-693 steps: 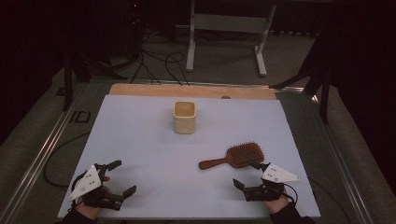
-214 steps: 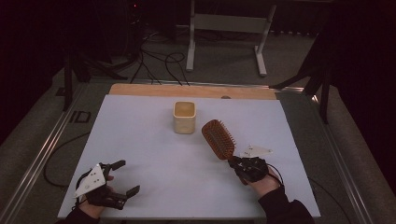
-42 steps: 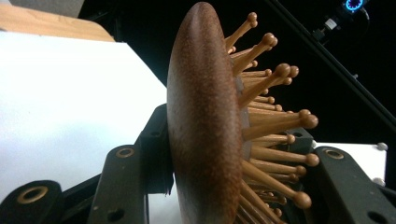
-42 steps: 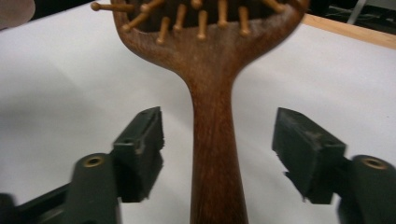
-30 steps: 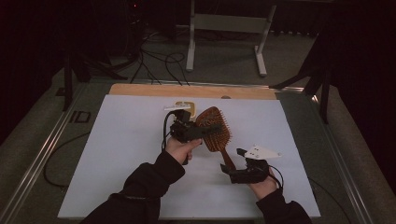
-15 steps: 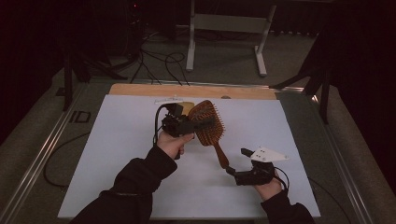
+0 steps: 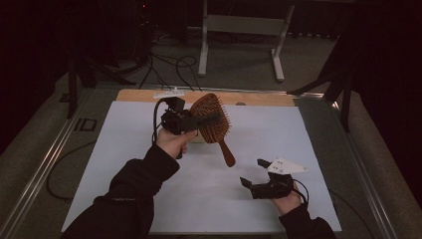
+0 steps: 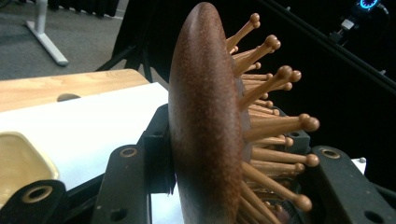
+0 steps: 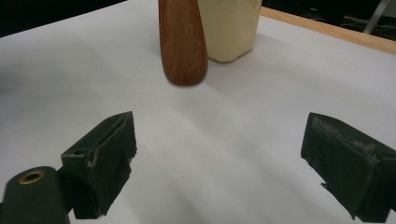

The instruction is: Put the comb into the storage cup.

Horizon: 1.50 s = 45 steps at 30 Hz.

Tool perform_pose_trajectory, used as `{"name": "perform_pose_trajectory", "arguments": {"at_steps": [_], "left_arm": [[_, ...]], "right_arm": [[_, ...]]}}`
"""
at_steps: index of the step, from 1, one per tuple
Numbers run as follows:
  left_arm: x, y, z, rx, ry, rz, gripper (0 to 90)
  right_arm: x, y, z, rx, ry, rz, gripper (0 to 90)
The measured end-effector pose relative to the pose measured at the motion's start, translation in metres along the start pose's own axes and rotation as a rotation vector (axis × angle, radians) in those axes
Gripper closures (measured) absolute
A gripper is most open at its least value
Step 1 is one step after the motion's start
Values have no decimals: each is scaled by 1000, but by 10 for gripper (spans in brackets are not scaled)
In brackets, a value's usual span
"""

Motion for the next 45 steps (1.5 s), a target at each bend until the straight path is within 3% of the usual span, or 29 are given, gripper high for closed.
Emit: {"name": "perform_pose_trajectory", "arguments": {"at_steps": [17,45], "left_arm": [[-14,-24,23,14,31,75,535],[-47,-46,65,47,22,190,538]], "right_arm": [[0,-1,1,4,0,-2,101],[0,-1,1,9,-12,12,101]]}}
Point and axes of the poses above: each handheld gripper's, and its own axes: y roughly forward along the jaws, z roughly out of its top, x roughly to its right, the point moved 8 cm from there along y, roughly forward along the jaws, and after that the axes turned 12 degrees about -x, right-handed, at the moved point
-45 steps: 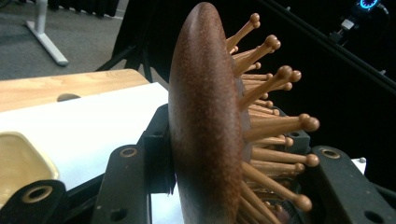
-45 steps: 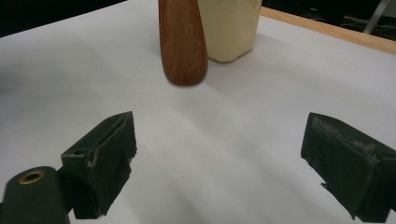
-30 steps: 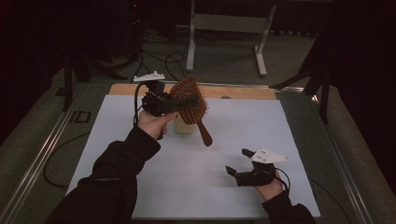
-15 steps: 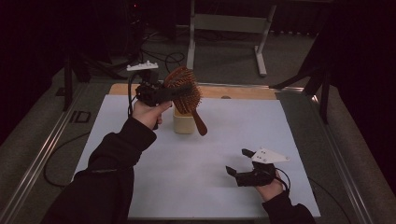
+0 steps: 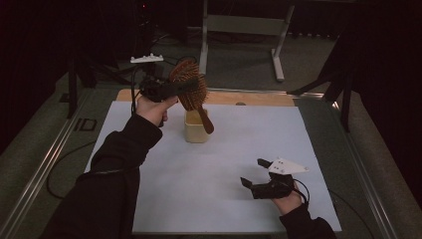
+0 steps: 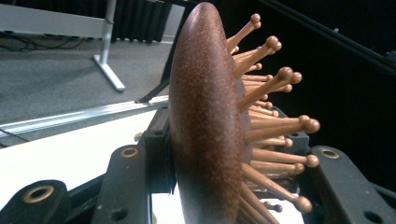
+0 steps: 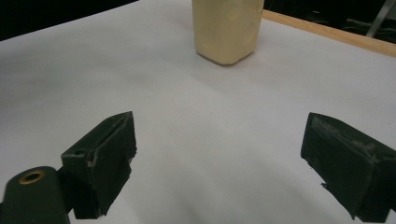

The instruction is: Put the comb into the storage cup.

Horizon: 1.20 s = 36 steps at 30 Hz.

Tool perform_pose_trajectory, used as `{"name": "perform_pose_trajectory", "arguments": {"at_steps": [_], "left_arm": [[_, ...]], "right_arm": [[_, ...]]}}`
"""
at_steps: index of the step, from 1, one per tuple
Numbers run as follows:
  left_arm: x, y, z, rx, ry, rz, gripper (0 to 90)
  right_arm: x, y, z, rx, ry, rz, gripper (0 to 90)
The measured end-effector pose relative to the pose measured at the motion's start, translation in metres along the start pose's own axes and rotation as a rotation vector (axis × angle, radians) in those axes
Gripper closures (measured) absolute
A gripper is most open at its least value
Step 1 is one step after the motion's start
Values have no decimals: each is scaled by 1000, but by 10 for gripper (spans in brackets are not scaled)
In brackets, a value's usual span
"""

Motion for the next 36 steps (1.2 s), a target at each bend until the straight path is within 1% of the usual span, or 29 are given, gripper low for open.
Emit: {"name": "perform_pose_trajectory", "arguments": {"at_steps": [2,3,7,11,15,16,20,26,28,31,36], "left_arm": [[-3,0,3,4,-2,9,538],[-4,0,5,7,-6,13,538],[-9,-1,11,10,0,36,538],[-16,-1,17,16,-9,55,538],[-23,2,19,16,-7,87,538],[-24,3,19,13,-8,89,538],[-30,7,19,13,5,125,540],[-40,14,16,12,-5,148,540],[-43,17,14,9,-4,165,540],[-48,21,12,7,-17,164,540],[-51,28,8,4,-16,169,540]], "right_arm": [[0,0,0,4,7,0,101],[0,0,0,3,2,0,101],[0,-1,0,1,11,5,101],[0,-1,0,4,3,4,101],[0,-1,1,5,0,2,101],[0,-2,1,4,1,1,101],[0,-2,1,4,-2,1,101],[0,-2,1,5,0,5,101],[0,-2,1,4,3,6,101],[0,-2,0,4,-2,7,101],[0,-2,0,6,5,5,101]]}}
Point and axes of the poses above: each handheld gripper's, and its own axes: y roughly forward along the jaws, z roughly out of its top, x roughly to its right, the point moved 8 cm from there along y, roughly forward along the jaws, and after that the axes turned 12 degrees about -x, right-handed, at the moved point
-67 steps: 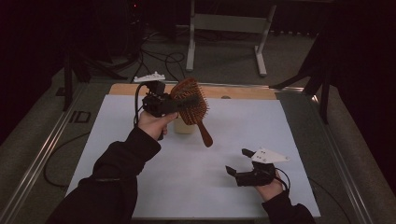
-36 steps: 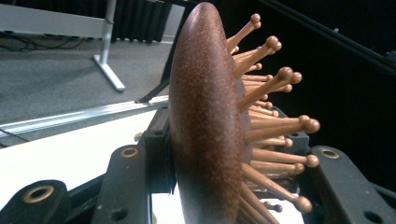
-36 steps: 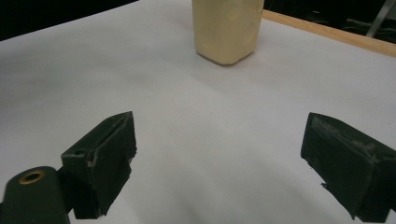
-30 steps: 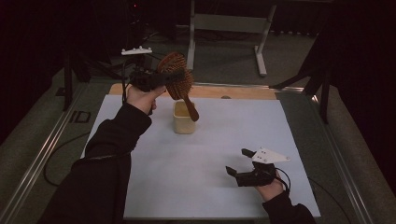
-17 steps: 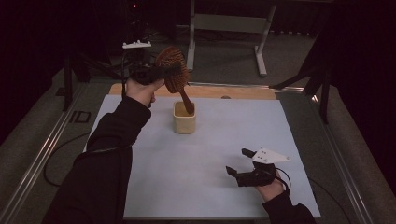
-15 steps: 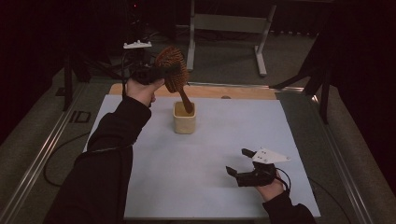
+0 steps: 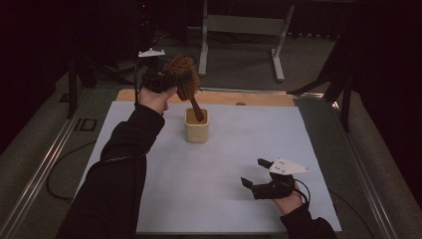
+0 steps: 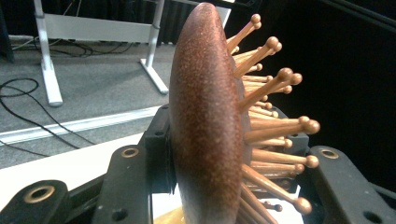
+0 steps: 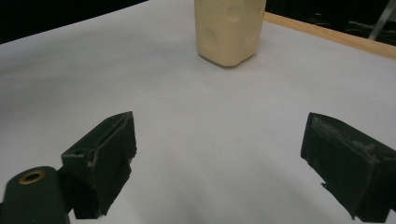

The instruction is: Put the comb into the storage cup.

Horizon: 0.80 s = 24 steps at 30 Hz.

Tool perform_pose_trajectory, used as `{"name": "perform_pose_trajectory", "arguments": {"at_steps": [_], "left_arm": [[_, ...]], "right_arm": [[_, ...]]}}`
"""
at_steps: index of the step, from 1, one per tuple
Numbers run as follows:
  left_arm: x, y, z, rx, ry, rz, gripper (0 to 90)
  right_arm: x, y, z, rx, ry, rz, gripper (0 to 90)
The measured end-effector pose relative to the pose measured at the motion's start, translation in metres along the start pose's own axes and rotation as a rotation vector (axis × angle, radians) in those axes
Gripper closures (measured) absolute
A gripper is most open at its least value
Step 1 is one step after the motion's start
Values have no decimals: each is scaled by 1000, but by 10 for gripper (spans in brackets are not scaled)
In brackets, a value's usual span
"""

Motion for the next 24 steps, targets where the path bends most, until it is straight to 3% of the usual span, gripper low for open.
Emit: {"name": "perform_pose_trajectory", "arguments": {"at_steps": [24], "left_arm": [[-11,31,-27,-46,-37,-15,537]], "right_arm": [[-1,-1,0,-1,-4,4,102]]}}
Point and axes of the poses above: each handheld gripper's, and its own axes: y roughly forward along the jaws, z roughly out of its top, x roughly to its right, the point moved 8 cm from there along y, roughly forward along the jaws, and after that the axes turned 12 degrees about -x, right-handed, at the moved point
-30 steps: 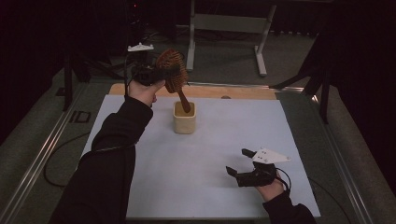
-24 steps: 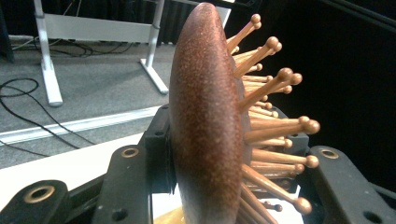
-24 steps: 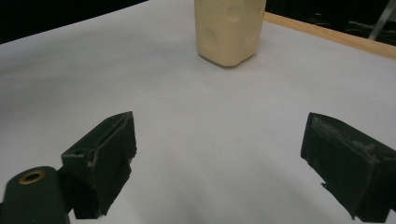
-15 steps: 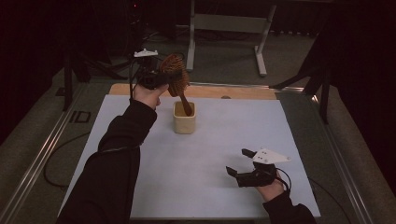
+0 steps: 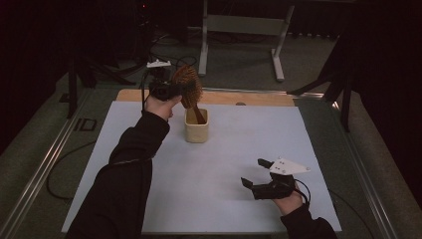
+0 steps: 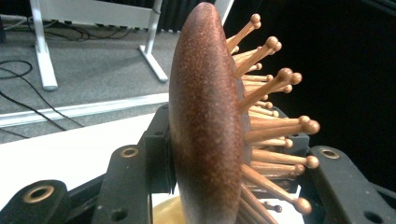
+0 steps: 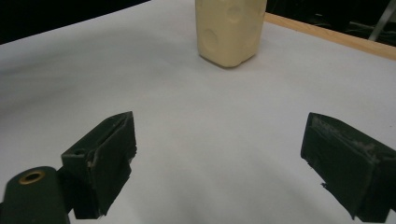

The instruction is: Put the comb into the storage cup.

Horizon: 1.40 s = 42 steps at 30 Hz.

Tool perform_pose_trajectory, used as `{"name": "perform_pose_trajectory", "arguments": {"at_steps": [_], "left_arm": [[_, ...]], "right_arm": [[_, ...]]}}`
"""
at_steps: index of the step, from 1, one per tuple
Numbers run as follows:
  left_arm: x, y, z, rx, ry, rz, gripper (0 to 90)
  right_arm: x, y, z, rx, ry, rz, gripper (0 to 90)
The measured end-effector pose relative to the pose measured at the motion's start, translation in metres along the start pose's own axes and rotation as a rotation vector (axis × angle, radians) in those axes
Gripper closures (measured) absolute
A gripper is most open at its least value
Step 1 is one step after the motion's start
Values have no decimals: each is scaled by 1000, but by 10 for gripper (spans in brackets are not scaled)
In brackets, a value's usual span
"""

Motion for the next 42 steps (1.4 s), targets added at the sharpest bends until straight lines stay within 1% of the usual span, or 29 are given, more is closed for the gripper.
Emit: {"name": "perform_pose_trajectory", "arguments": {"at_steps": [8,15,20,32,40,42], "left_arm": [[-5,8,-9,-15,-12,-6,536],[-9,14,-15,-23,-26,-16,536],[-10,17,-18,-26,-28,-19,536],[-16,24,-24,-27,-48,-32,536],[-20,30,-31,-42,-59,-38,534],[-21,31,-33,-45,-63,-41,534]], "right_arm": [[0,0,0,1,3,3,102],[1,0,-1,-2,-2,-5,101],[1,0,-1,-3,0,-5,101],[0,0,0,-3,1,-3,101],[0,0,-1,-7,4,-2,101],[0,0,-1,-6,-1,-2,101]]}}
Point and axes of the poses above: each handheld gripper's, and its own axes: y roughly forward along the jaws, z roughly out of its top, x roughly to its right, the point moved 8 cm from there along y, roughly forward along the jaws, and after that the axes turned 12 degrees about -x, right-handed, at the moved point
